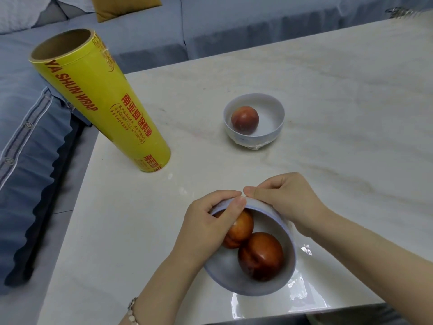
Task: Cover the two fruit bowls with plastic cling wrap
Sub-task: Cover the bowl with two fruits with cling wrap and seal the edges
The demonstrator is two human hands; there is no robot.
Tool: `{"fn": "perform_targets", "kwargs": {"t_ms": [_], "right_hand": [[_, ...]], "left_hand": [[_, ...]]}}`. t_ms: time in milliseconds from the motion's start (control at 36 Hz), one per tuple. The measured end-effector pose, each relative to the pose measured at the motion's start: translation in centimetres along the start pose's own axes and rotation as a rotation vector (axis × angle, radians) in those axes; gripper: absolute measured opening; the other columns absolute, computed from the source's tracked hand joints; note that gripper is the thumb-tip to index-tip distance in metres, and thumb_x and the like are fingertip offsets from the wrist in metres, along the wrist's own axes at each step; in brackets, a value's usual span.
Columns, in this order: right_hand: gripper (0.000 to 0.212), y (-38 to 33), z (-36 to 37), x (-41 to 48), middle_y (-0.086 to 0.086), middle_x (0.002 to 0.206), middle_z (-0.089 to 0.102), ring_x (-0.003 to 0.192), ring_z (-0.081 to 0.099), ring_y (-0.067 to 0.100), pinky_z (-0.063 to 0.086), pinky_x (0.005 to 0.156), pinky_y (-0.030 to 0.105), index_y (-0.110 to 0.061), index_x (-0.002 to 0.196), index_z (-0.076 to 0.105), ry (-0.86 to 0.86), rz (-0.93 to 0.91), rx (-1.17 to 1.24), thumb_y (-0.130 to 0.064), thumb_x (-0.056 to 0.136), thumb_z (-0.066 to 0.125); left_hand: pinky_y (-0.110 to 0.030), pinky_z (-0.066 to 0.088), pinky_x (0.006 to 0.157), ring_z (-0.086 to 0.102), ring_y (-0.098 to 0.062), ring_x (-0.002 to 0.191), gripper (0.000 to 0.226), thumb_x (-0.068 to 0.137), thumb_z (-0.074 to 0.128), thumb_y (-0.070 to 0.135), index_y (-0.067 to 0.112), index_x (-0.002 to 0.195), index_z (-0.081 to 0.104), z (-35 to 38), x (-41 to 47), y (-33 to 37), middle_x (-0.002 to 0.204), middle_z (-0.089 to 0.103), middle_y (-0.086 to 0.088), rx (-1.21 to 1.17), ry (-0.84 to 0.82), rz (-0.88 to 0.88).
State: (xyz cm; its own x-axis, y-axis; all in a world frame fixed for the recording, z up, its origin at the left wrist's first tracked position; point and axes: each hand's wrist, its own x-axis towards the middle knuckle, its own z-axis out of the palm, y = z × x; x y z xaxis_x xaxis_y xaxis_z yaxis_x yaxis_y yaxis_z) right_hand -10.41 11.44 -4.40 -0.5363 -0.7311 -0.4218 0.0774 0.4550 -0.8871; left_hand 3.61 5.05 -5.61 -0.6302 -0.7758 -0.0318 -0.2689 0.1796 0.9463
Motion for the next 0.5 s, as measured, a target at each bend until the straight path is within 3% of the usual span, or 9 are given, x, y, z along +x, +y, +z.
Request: {"fn": "perform_targets", "kwargs": {"t_ms": [111, 278, 361, 444, 500], "right_hand": [[0.018, 0.1, -0.1, -0.2, 0.012, 0.066, 0.067, 0.053, 0.062, 0.015, 0.052, 0.052, 0.02, 0.001, 0.078, 0.07, -0.11, 0.225, 0.309, -0.012, 0.068, 0.078], [0.006, 0.9, -0.3, 0.1, 0.015, 0.076, 0.064, 0.061, 0.061, 0.021, 0.053, 0.058, 0.027, -0.004, 0.078, 0.068, -0.212, 0.419, 0.502, -0.005, 0.073, 0.071], [0.006, 1.6, -0.7, 0.0, 0.012, 0.076, 0.067, 0.059, 0.061, 0.015, 0.053, 0.053, 0.017, -0.003, 0.082, 0.07, -0.112, 0.267, 0.307, 0.0, 0.077, 0.068], [0.012, 1.3, -1.7, -0.6, 0.003, 0.083, 0.075, 0.072, 0.067, 0.009, 0.052, 0.072, 0.014, -0.014, 0.08, 0.073, 0.002, -0.099, 0.174, -0.007, 0.082, 0.064], [0.019, 0.7, -2.1, -1.4, -0.009, 0.088, 0.075, 0.083, 0.067, 0.0, 0.048, 0.078, 0.01, -0.021, 0.079, 0.074, -0.066, -0.269, 0.104, -0.013, 0.086, 0.059]], "left_hand": [[-0.003, 0.043, 0.069, 0.062, 0.009, 0.083, 0.016, 0.083, 0.067, 0.019, 0.035, 0.08, 0.068, 0.0, -0.1, -0.1, 0.08, 0.068, 0.029, -0.007, 0.017, -0.013], [-0.003, 0.043, 0.07, 0.063, 0.008, 0.083, 0.004, 0.075, 0.065, 0.034, 0.036, 0.076, 0.068, 0.0, -0.2, -0.1, 0.079, 0.069, 0.029, -0.01, 0.004, -0.02], [-0.003, 0.042, 0.071, 0.062, 0.009, 0.084, 0.014, 0.082, 0.068, 0.024, 0.037, 0.077, 0.068, 0.0, -0.1, -0.1, 0.08, 0.069, 0.03, -0.002, -0.014, -0.038], [-0.001, 0.04, 0.072, 0.061, 0.013, 0.084, 0.015, 0.084, 0.066, 0.021, 0.035, 0.078, 0.067, -0.1, 0.2, -0.3, 0.078, 0.068, 0.03, -0.003, 0.019, -0.069], [0.0, 0.04, 0.071, 0.06, 0.014, 0.084, 0.011, 0.084, 0.065, 0.024, 0.034, 0.08, 0.068, -0.1, 0.3, -0.5, 0.081, 0.069, 0.025, -0.011, 0.049, -0.103]]}}
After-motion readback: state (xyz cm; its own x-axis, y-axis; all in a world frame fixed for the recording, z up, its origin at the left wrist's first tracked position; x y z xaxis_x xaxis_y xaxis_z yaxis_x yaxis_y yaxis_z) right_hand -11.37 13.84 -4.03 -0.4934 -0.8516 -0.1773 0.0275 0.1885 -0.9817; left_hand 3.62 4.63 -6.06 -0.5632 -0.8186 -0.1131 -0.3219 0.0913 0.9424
